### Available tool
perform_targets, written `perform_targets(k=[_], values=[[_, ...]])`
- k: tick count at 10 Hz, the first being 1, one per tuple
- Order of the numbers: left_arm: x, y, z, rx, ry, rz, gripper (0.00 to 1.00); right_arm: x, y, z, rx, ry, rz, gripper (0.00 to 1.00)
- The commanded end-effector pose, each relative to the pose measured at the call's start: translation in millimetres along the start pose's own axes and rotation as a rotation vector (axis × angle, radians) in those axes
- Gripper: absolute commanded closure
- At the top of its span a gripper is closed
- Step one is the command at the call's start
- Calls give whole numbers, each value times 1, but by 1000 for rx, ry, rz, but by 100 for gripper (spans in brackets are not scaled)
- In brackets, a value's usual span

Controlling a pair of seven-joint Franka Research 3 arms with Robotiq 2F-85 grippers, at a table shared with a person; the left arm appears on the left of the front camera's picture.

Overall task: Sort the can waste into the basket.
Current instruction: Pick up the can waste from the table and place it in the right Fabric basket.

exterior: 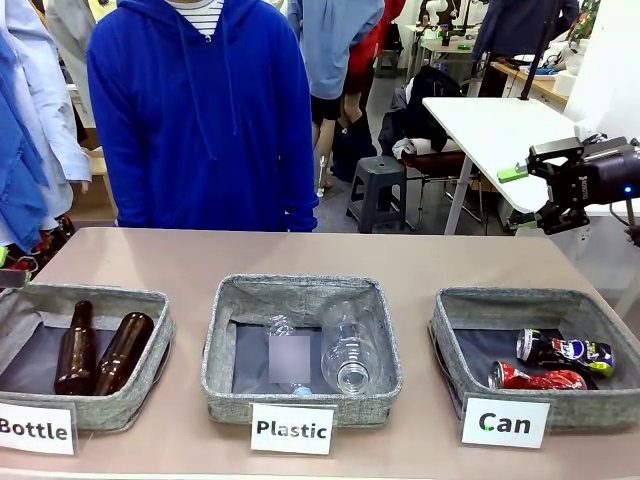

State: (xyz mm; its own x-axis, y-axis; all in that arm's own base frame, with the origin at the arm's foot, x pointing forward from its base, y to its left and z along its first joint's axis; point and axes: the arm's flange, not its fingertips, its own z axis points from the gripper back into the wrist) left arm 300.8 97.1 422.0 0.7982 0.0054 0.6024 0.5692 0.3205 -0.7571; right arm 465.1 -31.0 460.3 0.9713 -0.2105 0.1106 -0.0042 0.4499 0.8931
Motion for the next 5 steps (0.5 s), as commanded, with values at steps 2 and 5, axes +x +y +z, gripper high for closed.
perform_targets(k=[2,5], values=[[1,-3,-1,-13,-15,10,0,5,5,5,-4,7,-20,0],[1,-3,-1,-13,-15,10,0,5,5,5,-4,7,-20,0]])
